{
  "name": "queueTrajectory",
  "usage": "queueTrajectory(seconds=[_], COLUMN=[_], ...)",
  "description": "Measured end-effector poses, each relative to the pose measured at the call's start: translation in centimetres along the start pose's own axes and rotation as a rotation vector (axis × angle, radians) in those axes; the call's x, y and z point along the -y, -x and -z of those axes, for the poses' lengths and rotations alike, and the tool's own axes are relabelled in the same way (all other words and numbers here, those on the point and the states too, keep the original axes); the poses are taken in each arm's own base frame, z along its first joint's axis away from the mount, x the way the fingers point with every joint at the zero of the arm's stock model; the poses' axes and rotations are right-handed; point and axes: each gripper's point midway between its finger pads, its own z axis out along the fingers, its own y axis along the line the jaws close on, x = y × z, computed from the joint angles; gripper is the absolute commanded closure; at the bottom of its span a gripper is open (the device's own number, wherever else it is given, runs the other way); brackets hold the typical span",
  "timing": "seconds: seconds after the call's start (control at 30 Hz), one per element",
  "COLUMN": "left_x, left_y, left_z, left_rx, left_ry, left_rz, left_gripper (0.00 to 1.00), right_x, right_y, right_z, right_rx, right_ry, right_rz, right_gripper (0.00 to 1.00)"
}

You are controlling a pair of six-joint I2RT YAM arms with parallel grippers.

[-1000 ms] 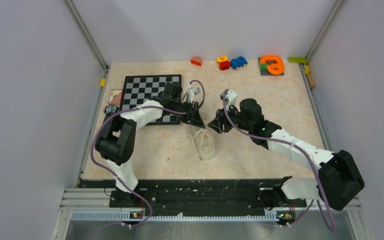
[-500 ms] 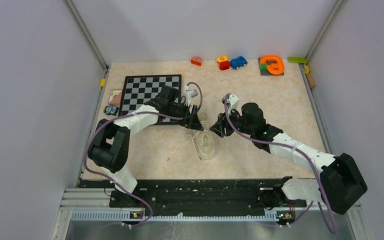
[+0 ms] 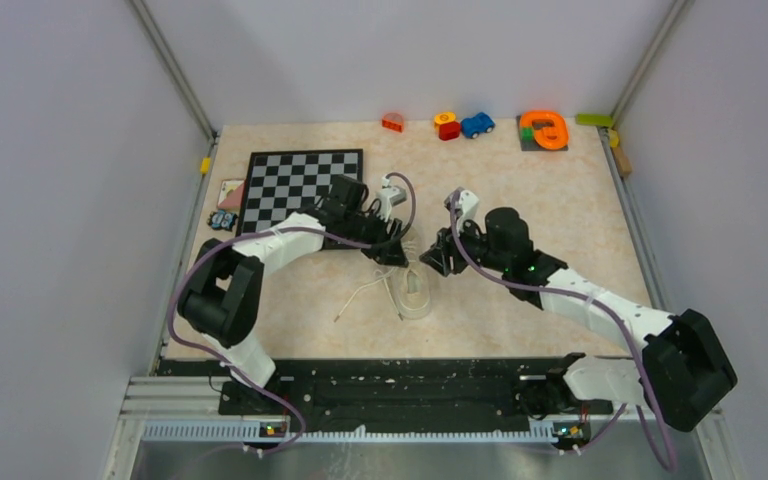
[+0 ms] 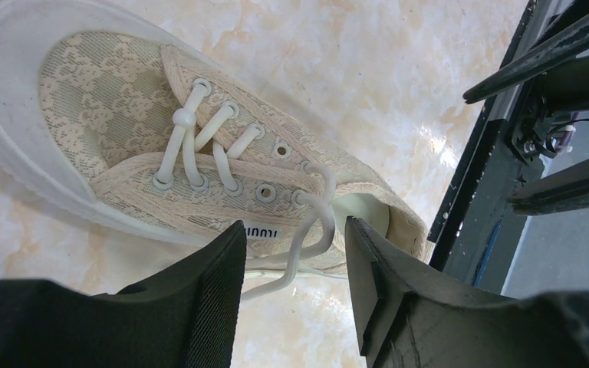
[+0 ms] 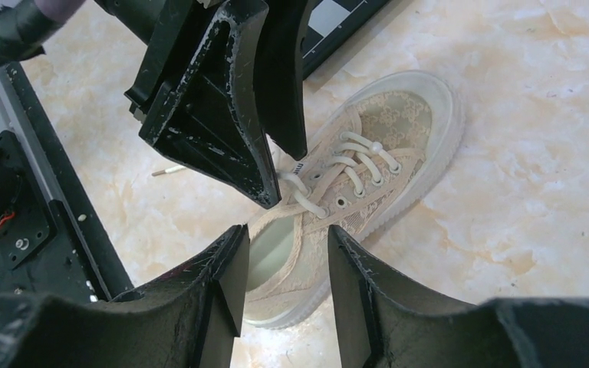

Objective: Tie the shoes
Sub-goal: Cross the shoelace with the shoelace.

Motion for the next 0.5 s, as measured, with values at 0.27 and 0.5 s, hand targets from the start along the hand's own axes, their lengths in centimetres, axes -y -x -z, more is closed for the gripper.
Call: queueTrajectory(seconds=[0.27, 0.5], left_x=[0.6, 0.6], left_y=[0.9, 1.4], left_z=[2.0, 3.6], left_rx=[0.083, 0.172], left_ry=[-0.027, -0.056], left_rz=[0.027, 0.047], left_gripper=[0.47, 0.49], right_x=[0.2, 1.3], right_y=[-2.0, -4.1], right_z=[-1.6, -3.6], right_rx=[-0.019, -0.092], right_ry=[0.059, 0.085], right_rz=[0.092, 0.17], right_gripper=[0.61, 0.64])
